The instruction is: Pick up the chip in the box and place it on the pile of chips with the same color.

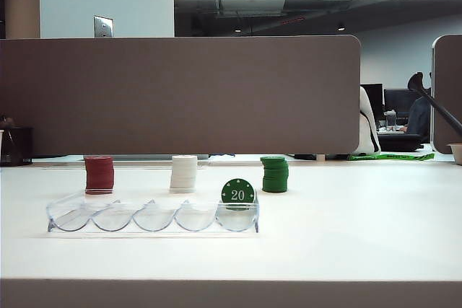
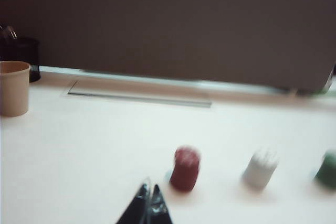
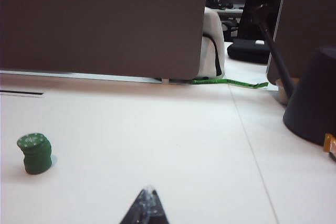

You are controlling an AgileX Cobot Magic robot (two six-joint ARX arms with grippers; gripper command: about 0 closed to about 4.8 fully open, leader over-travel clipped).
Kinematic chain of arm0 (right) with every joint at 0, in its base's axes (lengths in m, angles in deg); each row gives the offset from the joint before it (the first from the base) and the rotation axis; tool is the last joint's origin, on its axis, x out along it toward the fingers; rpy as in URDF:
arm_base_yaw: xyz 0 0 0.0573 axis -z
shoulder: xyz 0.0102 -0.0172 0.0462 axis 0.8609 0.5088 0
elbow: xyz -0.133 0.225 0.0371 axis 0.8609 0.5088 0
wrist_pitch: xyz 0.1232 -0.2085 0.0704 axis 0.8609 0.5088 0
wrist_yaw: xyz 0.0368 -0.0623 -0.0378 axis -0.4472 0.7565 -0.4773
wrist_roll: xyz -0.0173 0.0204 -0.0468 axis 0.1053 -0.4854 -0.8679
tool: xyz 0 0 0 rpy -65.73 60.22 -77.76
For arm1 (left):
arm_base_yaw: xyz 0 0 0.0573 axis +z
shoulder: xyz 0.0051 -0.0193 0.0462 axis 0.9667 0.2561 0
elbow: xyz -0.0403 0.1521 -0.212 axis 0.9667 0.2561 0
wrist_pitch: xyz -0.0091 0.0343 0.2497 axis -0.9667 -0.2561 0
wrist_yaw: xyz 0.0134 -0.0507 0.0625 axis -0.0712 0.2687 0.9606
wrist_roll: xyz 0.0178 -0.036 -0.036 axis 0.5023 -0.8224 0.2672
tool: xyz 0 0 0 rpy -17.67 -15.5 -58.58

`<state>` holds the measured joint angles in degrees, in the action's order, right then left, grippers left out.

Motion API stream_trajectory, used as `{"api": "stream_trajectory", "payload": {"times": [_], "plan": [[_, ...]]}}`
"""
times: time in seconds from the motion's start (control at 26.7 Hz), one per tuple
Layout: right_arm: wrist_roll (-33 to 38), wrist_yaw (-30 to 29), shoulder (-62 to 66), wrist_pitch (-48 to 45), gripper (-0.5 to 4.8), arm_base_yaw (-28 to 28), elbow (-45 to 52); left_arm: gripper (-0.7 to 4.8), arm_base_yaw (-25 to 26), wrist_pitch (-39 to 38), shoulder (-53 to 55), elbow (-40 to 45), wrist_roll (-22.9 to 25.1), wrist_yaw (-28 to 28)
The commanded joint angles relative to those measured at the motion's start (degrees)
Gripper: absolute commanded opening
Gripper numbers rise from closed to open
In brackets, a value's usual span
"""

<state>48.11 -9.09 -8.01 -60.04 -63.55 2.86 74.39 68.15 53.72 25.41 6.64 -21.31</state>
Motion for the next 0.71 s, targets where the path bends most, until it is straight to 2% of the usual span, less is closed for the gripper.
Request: {"api": "stream_trajectory", "payload": {"times": [0.04, 0.23, 0.38, 0.6, 0.71], "plan": [[-0.17, -0.04, 0.48, 3.96, -0.06, -0.09, -3.85, -0.06, -0.09, -1.51, 0.0, -2.97, -1.75, -0.04], [-0.2, -0.33, 4.35, 8.35, -0.06, -0.11, -9.88, -0.06, -0.09, -9.86, 0.5, -8.46, 4.0, -0.15], [-0.9, -4.0, 11.3, 9.88, -0.06, -0.13, -14.82, -0.06, -0.09, -16.17, 3.63, -13.2, 8.41, -1.53], [-1.66, -17.33, 32.0, 12.02, -0.06, -0.35, -26.45, -0.06, -0.09, -24.22, 15.08, -22.95, 11.32, -2.19], [-1.86, -22.93, 44.61, 12.24, -0.06, -4.5, -32.48, -0.06, -0.09, -27.32, 22.01, -27.3, 15.96, -6.21]]}}
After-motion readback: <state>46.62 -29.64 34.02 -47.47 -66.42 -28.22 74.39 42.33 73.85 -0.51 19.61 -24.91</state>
